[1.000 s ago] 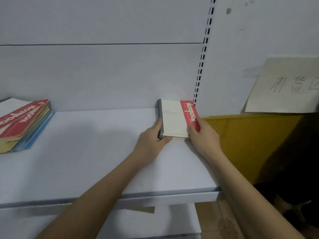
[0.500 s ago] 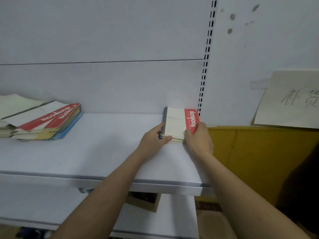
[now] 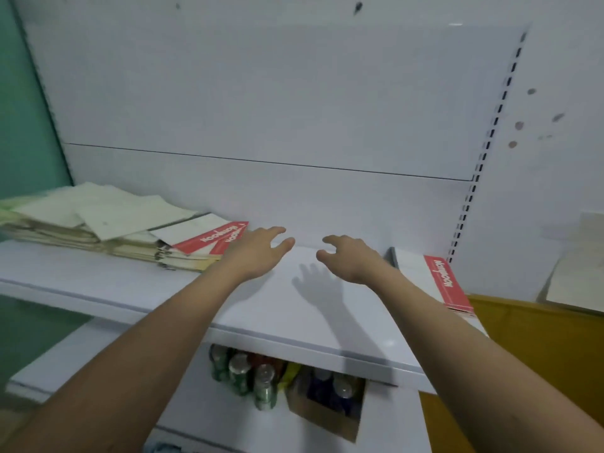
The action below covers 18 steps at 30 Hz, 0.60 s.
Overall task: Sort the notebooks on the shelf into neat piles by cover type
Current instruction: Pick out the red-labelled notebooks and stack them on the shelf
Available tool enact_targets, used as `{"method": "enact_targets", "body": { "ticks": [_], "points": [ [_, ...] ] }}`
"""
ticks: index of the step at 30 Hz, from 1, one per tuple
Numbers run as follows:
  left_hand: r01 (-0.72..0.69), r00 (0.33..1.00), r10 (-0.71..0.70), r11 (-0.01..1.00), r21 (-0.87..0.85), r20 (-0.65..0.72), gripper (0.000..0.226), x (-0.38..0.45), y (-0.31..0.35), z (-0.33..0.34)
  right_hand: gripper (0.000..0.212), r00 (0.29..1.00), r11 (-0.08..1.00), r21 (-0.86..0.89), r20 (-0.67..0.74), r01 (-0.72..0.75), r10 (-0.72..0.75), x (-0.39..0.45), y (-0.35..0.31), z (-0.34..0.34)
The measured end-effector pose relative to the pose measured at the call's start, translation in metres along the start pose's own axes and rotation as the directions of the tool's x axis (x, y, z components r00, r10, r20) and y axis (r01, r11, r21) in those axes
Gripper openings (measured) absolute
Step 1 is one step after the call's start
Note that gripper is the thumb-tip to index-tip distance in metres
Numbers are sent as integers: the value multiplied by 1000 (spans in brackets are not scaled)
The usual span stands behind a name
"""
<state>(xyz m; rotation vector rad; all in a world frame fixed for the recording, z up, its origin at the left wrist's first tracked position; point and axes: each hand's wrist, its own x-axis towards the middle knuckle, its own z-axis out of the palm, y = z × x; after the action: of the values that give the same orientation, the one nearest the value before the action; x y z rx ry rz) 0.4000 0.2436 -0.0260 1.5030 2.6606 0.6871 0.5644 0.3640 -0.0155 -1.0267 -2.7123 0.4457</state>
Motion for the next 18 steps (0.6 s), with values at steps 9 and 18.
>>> {"method": "enact_targets", "body": {
  "ticks": [9, 18],
  "points": [
    [100, 995, -93, 977, 189, -47, 56, -54, -162, -76, 44, 967, 988, -20, 208, 156, -148, 29, -182, 73],
    [96, 987, -77, 986, 136, -140, 48, -30, -260, -95, 43, 986, 987, -2, 42, 160, -160, 97, -244, 116]
  ]
}}
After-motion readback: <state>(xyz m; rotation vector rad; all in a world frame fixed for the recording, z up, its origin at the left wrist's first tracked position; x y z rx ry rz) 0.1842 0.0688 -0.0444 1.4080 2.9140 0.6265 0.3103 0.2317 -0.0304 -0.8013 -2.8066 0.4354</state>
